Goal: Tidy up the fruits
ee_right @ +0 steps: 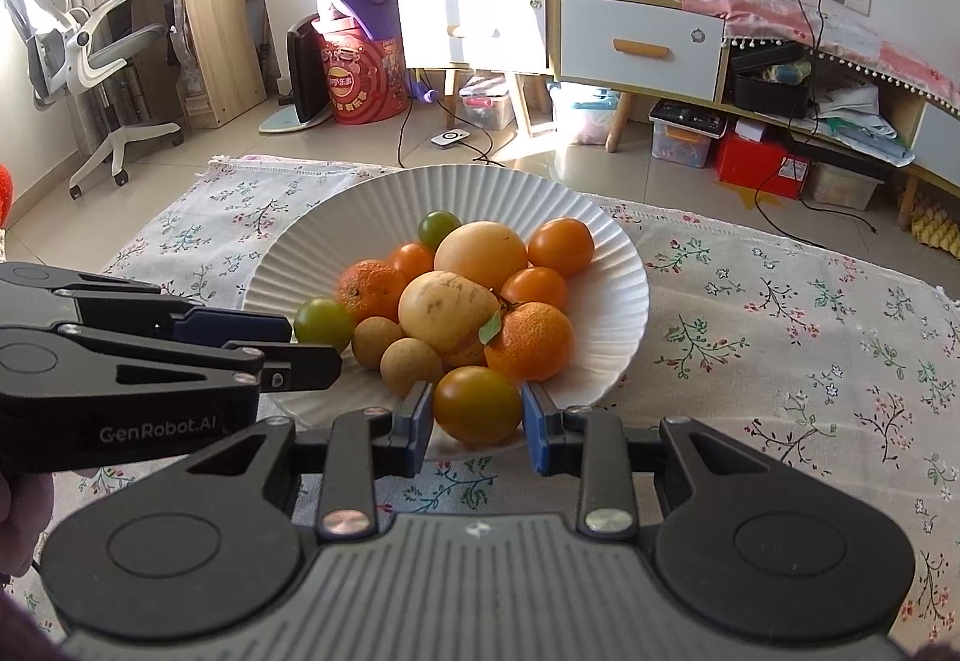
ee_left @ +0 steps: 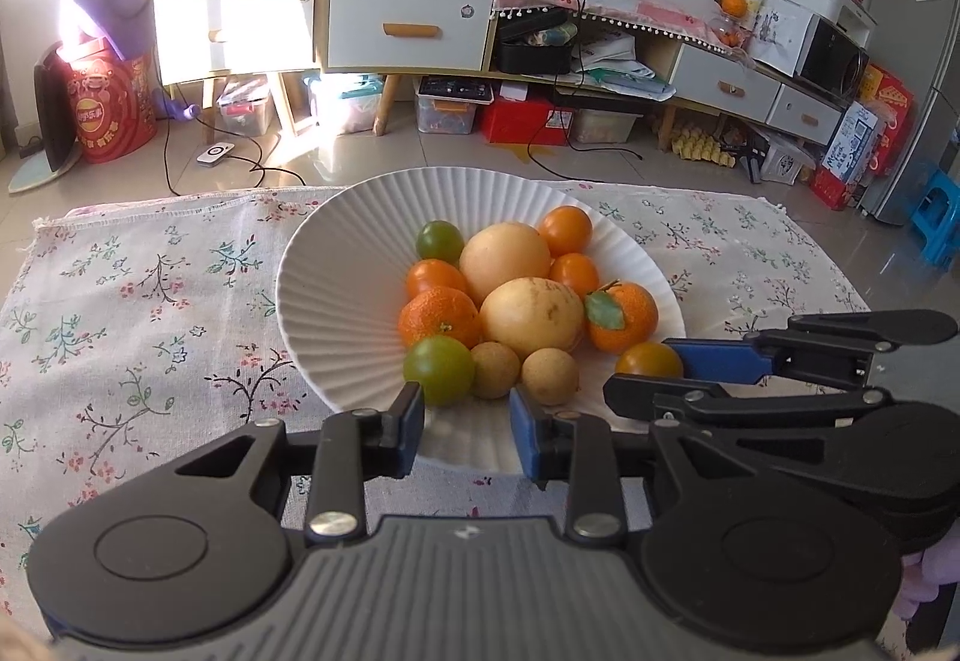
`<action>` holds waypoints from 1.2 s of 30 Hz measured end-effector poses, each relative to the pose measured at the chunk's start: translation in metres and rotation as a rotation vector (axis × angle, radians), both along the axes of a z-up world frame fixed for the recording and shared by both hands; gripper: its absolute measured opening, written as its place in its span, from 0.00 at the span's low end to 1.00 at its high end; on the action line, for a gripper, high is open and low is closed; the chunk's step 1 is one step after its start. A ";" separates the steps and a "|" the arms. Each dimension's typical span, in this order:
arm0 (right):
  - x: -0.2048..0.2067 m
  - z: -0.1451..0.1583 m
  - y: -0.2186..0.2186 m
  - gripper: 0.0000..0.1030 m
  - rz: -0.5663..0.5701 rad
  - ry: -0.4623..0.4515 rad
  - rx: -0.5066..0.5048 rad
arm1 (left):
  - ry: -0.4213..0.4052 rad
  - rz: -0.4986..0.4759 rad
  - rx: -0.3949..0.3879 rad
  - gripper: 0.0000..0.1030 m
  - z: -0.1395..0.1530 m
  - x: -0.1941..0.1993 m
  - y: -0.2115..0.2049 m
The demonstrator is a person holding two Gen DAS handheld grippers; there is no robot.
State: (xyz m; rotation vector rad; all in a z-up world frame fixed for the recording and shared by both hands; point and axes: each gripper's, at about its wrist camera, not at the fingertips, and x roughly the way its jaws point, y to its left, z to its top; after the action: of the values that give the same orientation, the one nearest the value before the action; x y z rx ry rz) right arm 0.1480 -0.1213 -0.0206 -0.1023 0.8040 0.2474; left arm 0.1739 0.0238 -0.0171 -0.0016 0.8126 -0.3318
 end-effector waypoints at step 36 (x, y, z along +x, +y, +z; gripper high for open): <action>-0.048 0.034 -0.031 0.84 -0.130 -0.021 -0.027 | 0.048 0.081 0.044 0.75 0.024 -0.061 -0.006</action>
State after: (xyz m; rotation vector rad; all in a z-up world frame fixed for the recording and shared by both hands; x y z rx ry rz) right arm 0.0998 -0.1519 0.0130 -0.0773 0.7897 0.1130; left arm 0.1133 0.0177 0.0065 -0.0008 0.8645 -0.2383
